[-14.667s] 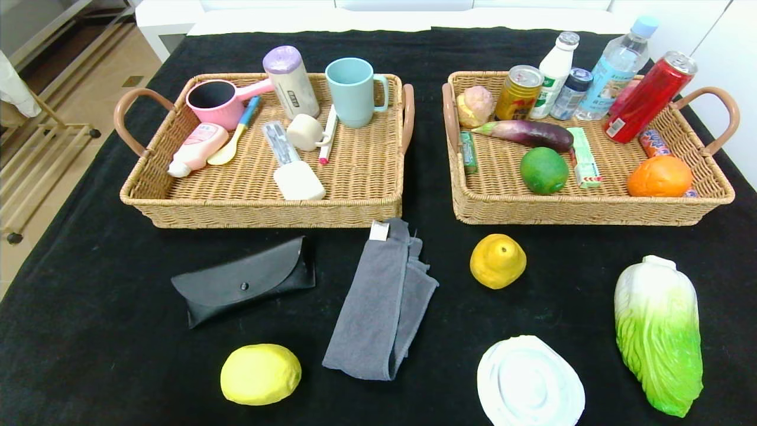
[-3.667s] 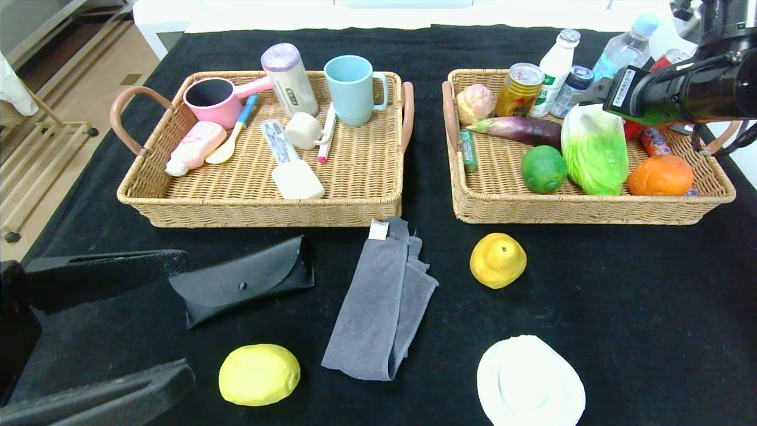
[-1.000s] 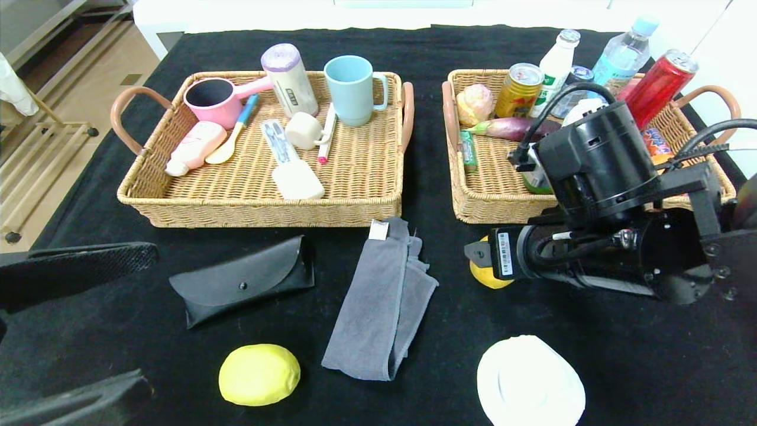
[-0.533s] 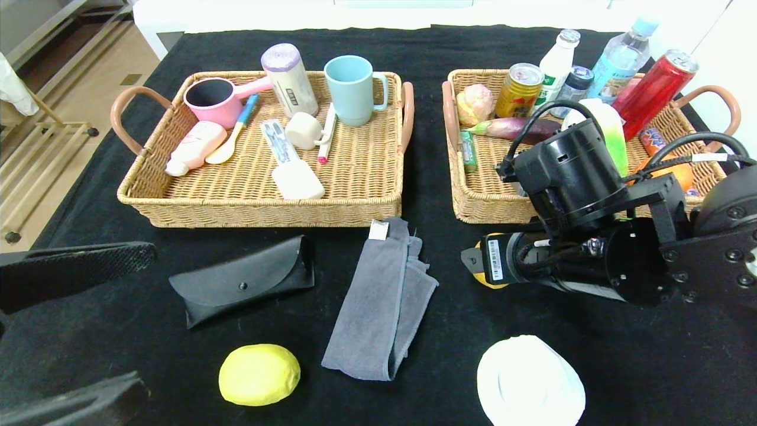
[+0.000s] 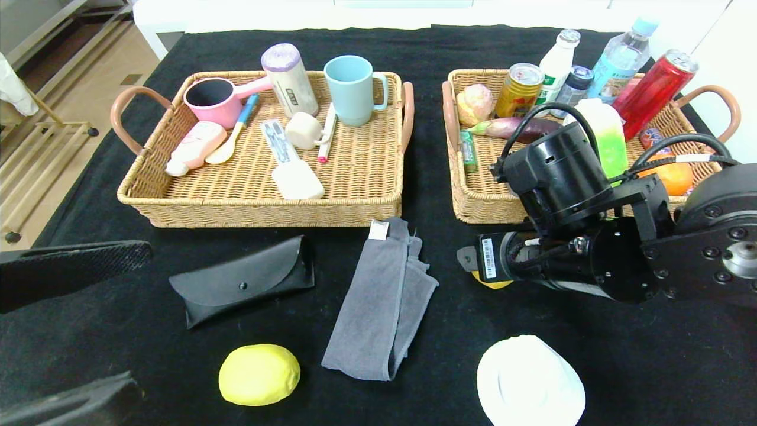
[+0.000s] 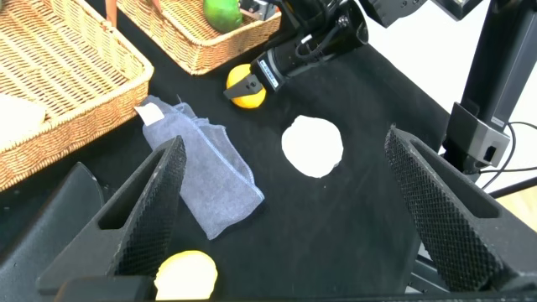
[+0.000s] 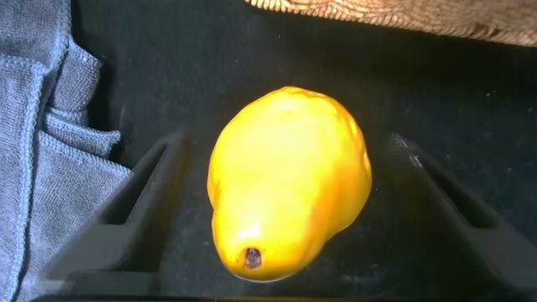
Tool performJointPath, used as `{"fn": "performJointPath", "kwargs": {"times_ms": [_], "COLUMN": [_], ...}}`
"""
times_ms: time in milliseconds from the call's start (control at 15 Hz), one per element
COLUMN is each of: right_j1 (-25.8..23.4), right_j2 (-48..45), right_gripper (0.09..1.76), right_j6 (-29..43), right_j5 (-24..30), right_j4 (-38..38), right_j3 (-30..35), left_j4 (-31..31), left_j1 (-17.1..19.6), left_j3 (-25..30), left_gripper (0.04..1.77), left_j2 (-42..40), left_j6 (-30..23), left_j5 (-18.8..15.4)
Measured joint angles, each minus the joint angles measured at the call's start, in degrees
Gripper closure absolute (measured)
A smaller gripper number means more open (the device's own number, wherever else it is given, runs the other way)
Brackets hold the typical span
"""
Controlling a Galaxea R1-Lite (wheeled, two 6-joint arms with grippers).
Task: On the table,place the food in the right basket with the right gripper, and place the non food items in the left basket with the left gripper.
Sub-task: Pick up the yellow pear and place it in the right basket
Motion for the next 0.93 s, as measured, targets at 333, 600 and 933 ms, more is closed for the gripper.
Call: {"fn": "performJointPath", "kwargs": {"times_ms": [333,600,933], "right_j1": [0.0,0.0,0.0], "right_j2": [0.3,0.37,0.35], "right_gripper": [0.68,0.69,0.7], "right_j6": [0.44,0.57,0.9], "right_j5": [-0.02,0.0,0.06], "right_j4": [-0.01,0.0,0.05], "right_j3": [0.13,0.21,0.27], "left_j4": [0.0,0.0,0.0], "left_j1": [0.0,0.0,0.0], "left_j3": [0.05,0.05,0.05], "left_gripper": [0.09,0.09,0.09], "left_j2": [0.02,0.05,0.07], "left_j6": [-0.01,0.0,0.02], "left_j5": [0.02,0.0,0.02]}}
